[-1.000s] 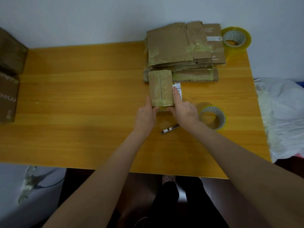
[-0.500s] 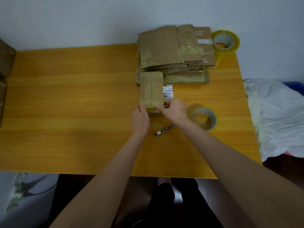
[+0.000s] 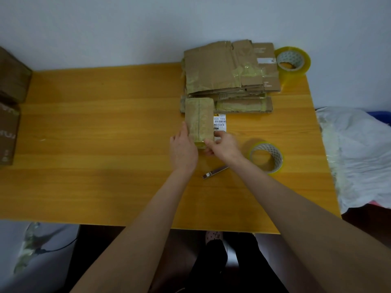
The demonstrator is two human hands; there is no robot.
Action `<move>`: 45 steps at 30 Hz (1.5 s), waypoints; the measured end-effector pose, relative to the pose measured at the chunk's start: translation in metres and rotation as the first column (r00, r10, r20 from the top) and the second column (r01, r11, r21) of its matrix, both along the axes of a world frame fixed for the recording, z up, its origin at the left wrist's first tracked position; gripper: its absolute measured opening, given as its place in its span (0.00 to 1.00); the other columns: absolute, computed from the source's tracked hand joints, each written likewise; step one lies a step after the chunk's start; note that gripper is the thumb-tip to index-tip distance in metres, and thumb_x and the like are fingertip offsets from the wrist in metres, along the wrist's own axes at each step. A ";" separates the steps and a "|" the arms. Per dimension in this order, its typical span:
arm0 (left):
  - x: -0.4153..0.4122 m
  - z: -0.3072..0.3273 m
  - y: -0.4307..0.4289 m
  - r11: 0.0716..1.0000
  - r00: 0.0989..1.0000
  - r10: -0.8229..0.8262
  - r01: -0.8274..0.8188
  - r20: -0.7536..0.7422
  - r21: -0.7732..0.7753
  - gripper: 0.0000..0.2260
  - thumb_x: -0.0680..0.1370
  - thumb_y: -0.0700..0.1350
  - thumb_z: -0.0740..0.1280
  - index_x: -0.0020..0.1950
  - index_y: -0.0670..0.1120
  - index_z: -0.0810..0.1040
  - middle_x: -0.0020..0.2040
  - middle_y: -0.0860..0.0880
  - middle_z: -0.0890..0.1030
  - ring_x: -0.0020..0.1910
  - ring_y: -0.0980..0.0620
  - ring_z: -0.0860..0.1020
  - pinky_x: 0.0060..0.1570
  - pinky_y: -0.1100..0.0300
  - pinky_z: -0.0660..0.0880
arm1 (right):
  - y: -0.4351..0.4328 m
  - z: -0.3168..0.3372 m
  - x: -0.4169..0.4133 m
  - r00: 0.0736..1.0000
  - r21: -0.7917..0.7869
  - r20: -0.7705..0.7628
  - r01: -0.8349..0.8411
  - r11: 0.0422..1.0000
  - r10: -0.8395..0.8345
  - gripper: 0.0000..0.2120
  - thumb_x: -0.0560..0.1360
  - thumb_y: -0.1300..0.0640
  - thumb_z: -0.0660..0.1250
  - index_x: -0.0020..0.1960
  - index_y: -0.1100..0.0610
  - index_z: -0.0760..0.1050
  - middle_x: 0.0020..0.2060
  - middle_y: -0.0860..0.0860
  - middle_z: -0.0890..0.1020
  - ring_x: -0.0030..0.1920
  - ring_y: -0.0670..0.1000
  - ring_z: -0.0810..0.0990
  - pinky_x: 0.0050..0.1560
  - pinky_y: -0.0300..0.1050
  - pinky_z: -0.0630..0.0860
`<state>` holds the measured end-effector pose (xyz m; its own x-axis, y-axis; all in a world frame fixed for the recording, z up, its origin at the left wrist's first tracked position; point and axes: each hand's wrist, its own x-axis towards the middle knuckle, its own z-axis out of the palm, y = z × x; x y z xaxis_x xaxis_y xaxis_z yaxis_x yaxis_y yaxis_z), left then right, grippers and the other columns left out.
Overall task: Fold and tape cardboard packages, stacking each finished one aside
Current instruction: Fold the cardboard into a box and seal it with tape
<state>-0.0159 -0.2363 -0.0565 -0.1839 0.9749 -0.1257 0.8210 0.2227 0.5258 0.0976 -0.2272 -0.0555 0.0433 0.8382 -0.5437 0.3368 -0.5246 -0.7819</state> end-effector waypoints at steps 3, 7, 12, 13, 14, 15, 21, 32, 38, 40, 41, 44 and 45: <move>0.005 0.005 -0.002 0.992 0.999 -0.043 0.043 -0.004 -0.120 0.31 0.81 0.55 0.57 0.78 0.42 0.49 0.74 0.41 0.64 0.67 0.42 0.65 0.65 0.52 0.62 | 0.000 0.008 0.011 0.992 -0.009 0.003 -0.127 0.992 0.127 0.19 0.77 0.57 0.69 0.66 0.60 0.71 0.44 0.53 0.82 0.37 0.48 0.79 0.36 0.37 0.75; 0.007 0.004 0.008 0.985 1.000 0.004 -0.004 -0.003 -0.174 0.38 0.78 0.59 0.62 0.78 0.43 0.48 0.73 0.40 0.64 0.69 0.40 0.65 0.68 0.48 0.61 | 0.000 0.006 0.009 0.968 0.028 0.180 -0.183 0.983 0.175 0.15 0.77 0.62 0.66 0.63 0.58 0.76 0.43 0.50 0.77 0.44 0.50 0.74 0.36 0.39 0.69; 0.004 0.018 0.006 0.975 0.994 -0.007 -0.018 -0.112 -0.221 0.45 0.73 0.64 0.65 0.78 0.41 0.47 0.73 0.39 0.60 0.70 0.39 0.61 0.66 0.47 0.64 | -0.012 0.008 0.009 0.971 0.028 0.089 -0.223 0.974 0.220 0.15 0.77 0.68 0.61 0.62 0.59 0.78 0.52 0.54 0.80 0.40 0.48 0.76 0.36 0.34 0.70; 0.001 0.021 0.008 0.970 0.993 -0.013 -0.017 -0.121 -0.244 0.47 0.71 0.64 0.67 0.77 0.41 0.47 0.73 0.39 0.60 0.71 0.39 0.61 0.65 0.46 0.64 | -0.014 0.010 0.010 0.965 0.022 0.093 -0.250 0.968 0.247 0.15 0.78 0.68 0.60 0.62 0.60 0.78 0.56 0.55 0.80 0.45 0.50 0.78 0.40 0.34 0.72; -0.002 0.024 0.009 0.965 0.989 -0.040 0.001 -0.143 -0.262 0.48 0.70 0.64 0.68 0.77 0.41 0.47 0.72 0.39 0.61 0.70 0.39 0.62 0.65 0.47 0.65 | -0.016 0.011 0.012 0.961 0.011 0.094 -0.261 0.965 0.259 0.15 0.78 0.68 0.60 0.61 0.60 0.78 0.59 0.55 0.80 0.53 0.51 0.78 0.47 0.36 0.73; -0.007 0.028 0.010 0.962 0.980 -0.082 0.031 -0.180 -0.273 0.48 0.70 0.62 0.70 0.77 0.40 0.48 0.72 0.39 0.62 0.70 0.39 0.63 0.65 0.48 0.65 | -0.017 0.013 0.015 0.963 0.002 0.100 -0.252 0.968 0.251 0.14 0.79 0.67 0.60 0.61 0.59 0.78 0.61 0.53 0.79 0.59 0.51 0.77 0.52 0.39 0.73; -0.051 0.061 0.019 0.895 0.844 -0.429 0.350 -0.323 -0.275 0.46 0.69 0.52 0.74 0.77 0.46 0.49 0.73 0.43 0.60 0.71 0.42 0.60 0.66 0.49 0.65 | 0.002 0.037 0.041 0.969 0.223 0.246 -0.081 0.971 0.025 0.34 0.73 0.51 0.72 0.74 0.49 0.61 0.71 0.54 0.65 0.65 0.57 0.72 0.64 0.54 0.72; -0.033 0.053 0.015 0.996 0.994 -0.076 0.079 -0.074 0.036 0.29 0.76 0.37 0.65 0.75 0.40 0.58 0.76 0.42 0.58 0.73 0.43 0.60 0.69 0.49 0.65 | 0.003 0.027 0.020 0.866 0.016 0.412 -0.317 0.948 0.282 0.28 0.74 0.38 0.66 0.66 0.54 0.69 0.54 0.52 0.79 0.48 0.52 0.77 0.43 0.48 0.76; 0.003 0.026 -0.017 0.913 0.756 0.367 -0.179 0.542 -0.368 0.16 0.81 0.43 0.60 0.69 0.45 0.69 0.59 0.46 0.78 0.53 0.47 0.78 0.52 0.50 0.78 | -0.006 0.019 0.013 0.885 0.049 0.421 -0.242 0.969 0.200 0.25 0.77 0.39 0.62 0.65 0.55 0.70 0.52 0.55 0.80 0.46 0.55 0.77 0.39 0.47 0.74; 0.008 0.029 -0.015 0.947 0.829 0.250 -0.101 0.500 -0.305 0.16 0.82 0.42 0.58 0.69 0.46 0.69 0.61 0.45 0.78 0.56 0.45 0.77 0.54 0.47 0.77 | -0.011 0.017 0.016 0.874 0.033 0.454 -0.212 0.977 0.174 0.24 0.77 0.38 0.60 0.62 0.54 0.72 0.49 0.54 0.81 0.45 0.55 0.79 0.40 0.47 0.76; 0.009 0.030 -0.013 0.958 0.870 0.180 -0.049 0.459 -0.284 0.16 0.82 0.42 0.58 0.70 0.46 0.69 0.61 0.45 0.77 0.56 0.45 0.77 0.55 0.46 0.77 | -0.014 0.014 0.019 0.869 0.024 0.467 -0.198 0.980 0.164 0.24 0.76 0.37 0.59 0.60 0.54 0.73 0.47 0.54 0.81 0.45 0.56 0.80 0.42 0.50 0.78; 0.013 0.032 0.000 0.963 0.923 0.033 0.073 0.383 -0.259 0.19 0.82 0.40 0.58 0.74 0.44 0.65 0.66 0.45 0.75 0.60 0.45 0.75 0.59 0.46 0.75 | -0.019 0.014 0.023 0.860 0.030 0.500 -0.135 0.990 0.102 0.24 0.77 0.36 0.57 0.54 0.56 0.75 0.44 0.55 0.82 0.44 0.58 0.81 0.45 0.55 0.80; 0.014 0.033 0.003 0.962 0.922 0.000 0.105 0.387 -0.252 0.21 0.81 0.40 0.58 0.75 0.45 0.63 0.68 0.45 0.73 0.62 0.46 0.74 0.60 0.47 0.74 | -0.019 0.015 0.025 0.855 0.041 0.513 -0.118 0.992 0.080 0.24 0.78 0.37 0.57 0.53 0.57 0.75 0.45 0.56 0.82 0.45 0.58 0.81 0.47 0.55 0.80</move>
<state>-0.0017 -0.2334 -0.0236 -0.0202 0.9036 -0.4279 0.5845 0.3579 0.7282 0.1224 -0.2460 -0.0408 0.2133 0.8868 -0.4099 0.7451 -0.4191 -0.5188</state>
